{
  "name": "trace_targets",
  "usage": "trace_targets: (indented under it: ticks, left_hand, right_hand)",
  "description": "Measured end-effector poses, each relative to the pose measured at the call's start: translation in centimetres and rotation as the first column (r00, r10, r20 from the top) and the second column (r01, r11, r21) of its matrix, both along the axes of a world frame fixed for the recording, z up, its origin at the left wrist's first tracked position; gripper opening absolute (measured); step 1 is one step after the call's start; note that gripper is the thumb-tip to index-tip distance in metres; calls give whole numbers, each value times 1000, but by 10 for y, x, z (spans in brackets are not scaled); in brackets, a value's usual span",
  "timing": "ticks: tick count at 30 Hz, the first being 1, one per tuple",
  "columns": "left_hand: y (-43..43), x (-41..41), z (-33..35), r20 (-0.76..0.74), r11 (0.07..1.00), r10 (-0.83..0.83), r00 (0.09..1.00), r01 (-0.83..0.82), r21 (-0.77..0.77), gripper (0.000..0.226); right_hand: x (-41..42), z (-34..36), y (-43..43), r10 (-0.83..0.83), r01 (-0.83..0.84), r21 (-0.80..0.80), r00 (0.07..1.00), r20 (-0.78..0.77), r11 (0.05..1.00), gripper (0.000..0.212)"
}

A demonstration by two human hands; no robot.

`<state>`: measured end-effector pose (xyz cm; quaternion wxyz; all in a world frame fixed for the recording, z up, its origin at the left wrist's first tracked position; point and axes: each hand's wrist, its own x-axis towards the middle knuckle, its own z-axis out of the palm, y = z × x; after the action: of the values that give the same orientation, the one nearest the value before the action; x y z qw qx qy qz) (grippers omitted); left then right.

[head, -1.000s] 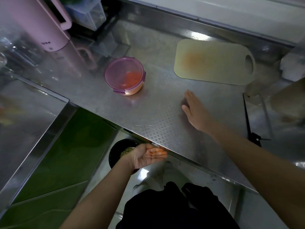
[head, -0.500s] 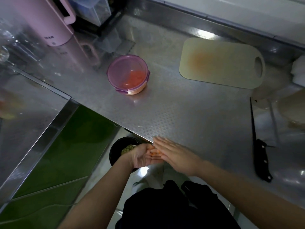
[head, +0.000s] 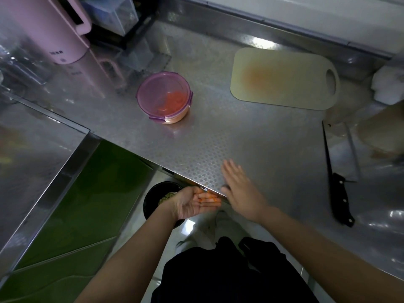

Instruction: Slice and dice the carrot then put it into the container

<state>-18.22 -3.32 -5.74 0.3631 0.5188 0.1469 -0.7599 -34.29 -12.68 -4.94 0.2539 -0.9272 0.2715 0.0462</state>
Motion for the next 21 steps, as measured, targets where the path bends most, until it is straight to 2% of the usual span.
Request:
trace_targets:
  ticks: [3,4,5,7,9,11,15,18,21]
  left_hand:
    - [-1,0,2,9,1000,-17,1000,17,-8,41]
    - [-1,0,2,8,1000,-14,1000,14,-4,41]
    - [-1,1,3,4,1000,-12,1000,12,2,42]
    - [-1,0,4,-3,1000,-7,1000,7,9,42]
    - [-1,0,5,-7,1000,-1,1000,1,10,42]
    - [-1,1,4,-2,1000,-4,1000,4,19,42]
    - [-1,0,4,-6,1000,-1,1000,1,12,44]
    - [-1,0,3,12,1000,7,1000,-7,-17,51]
    - [1,1,1,49,1000,-3,999,3,-11,53]
  right_hand:
    - [-3,6,9,135,-138,38,989,58,990,72]
    - [-7,8,5,117,-119,15,990,77,993,69]
    - [-13,9,-1,39,-38,-17,993,109,999,65]
    - [-32,9,-17,-264,277,-54,948,175,959,63]
    - [-52,8,-26,-510,515,-40,856,85,857,72]
    - [-60,5,-17,-567,565,-57,823,-34,823,81]
    - [-28,-1,19,-405,402,-73,914,-26,913,83]
    - [0,-2,40,-239,240,29,971,-15,970,82]
    - [8,8,51,-40,32,184,998,42,982,63]
